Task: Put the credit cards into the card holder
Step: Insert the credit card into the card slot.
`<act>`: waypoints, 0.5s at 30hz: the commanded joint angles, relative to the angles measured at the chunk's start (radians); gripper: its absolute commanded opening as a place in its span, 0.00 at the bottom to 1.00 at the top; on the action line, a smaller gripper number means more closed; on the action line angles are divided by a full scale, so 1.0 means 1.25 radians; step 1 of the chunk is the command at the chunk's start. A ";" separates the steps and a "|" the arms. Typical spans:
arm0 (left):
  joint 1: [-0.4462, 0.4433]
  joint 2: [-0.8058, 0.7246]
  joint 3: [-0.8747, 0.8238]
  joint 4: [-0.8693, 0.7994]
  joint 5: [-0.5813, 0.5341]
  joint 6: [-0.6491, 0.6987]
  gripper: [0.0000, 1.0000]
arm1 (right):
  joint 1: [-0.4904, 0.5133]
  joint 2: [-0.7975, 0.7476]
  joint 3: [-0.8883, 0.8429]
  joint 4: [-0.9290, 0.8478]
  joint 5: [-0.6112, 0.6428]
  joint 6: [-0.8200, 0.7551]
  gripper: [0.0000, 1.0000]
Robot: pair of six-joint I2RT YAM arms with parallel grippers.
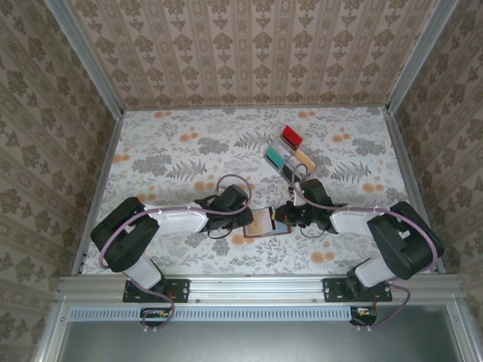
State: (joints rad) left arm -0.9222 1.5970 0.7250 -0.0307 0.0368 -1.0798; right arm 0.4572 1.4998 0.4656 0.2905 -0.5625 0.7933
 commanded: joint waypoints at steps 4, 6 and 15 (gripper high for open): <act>-0.013 0.033 0.013 -0.016 0.014 0.007 0.33 | 0.019 0.057 0.009 0.017 -0.013 0.006 0.00; -0.013 0.032 0.013 -0.016 0.013 0.007 0.33 | 0.021 0.054 0.009 0.009 -0.005 0.004 0.00; -0.013 0.025 0.010 -0.017 0.011 0.004 0.33 | 0.036 0.021 0.014 -0.030 0.056 0.029 0.00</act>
State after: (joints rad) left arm -0.9226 1.5982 0.7273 -0.0334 0.0368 -1.0798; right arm 0.4824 1.5436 0.4835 0.3092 -0.5556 0.8074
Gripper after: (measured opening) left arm 0.334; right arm 0.049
